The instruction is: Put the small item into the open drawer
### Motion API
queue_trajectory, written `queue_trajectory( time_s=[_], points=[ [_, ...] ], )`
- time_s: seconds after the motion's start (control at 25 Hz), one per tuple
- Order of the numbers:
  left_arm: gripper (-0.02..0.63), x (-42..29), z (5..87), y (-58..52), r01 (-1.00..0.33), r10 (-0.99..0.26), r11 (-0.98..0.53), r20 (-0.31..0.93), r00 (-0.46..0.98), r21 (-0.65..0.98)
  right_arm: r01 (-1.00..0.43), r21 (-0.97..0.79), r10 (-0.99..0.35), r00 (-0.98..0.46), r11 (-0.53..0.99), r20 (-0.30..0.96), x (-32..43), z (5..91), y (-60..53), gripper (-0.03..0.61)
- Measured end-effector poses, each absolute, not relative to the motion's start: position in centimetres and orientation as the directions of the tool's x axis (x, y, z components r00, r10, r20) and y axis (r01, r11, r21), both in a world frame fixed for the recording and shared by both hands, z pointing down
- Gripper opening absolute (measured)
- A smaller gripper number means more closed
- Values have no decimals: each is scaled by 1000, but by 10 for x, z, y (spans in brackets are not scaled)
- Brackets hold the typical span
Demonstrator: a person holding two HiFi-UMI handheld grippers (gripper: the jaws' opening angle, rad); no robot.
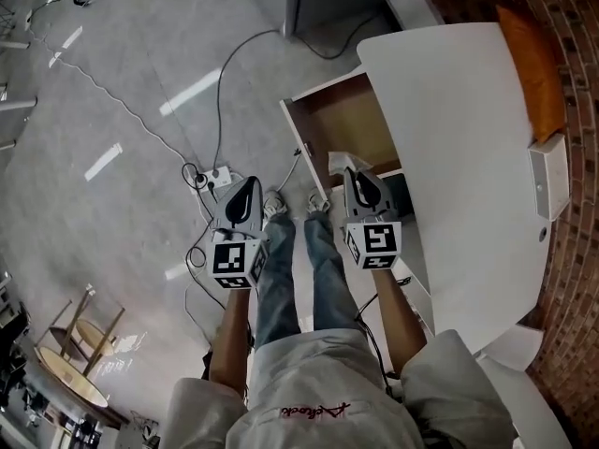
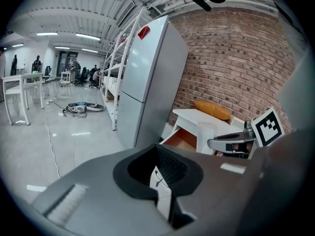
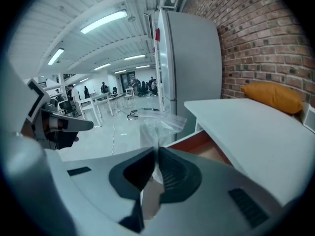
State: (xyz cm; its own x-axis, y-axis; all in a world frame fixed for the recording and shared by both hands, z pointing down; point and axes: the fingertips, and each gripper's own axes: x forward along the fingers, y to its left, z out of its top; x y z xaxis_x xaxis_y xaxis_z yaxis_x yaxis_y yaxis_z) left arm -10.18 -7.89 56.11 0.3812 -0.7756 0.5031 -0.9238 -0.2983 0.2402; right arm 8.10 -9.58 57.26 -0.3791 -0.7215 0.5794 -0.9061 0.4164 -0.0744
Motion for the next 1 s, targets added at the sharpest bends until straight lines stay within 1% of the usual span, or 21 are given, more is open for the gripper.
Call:
queue_trajectory(
  time_s=[0.32,0.64,1.0],
  points=[
    [9,-91,614,-63,-915,-745,-299,533,402,272,-915,-93,-680,-356,391,641,90,631,-64,26],
    [9,-82,661,-44,-915,-724,-270,563,398,300,-912,-122,-632,-363,391,685,93,664,-36,26],
    [9,-80,679,-45,-918,-724,-250,570,388,308,-898,-120,-618,-382,423,687,86,680,-60,26]
  ],
)
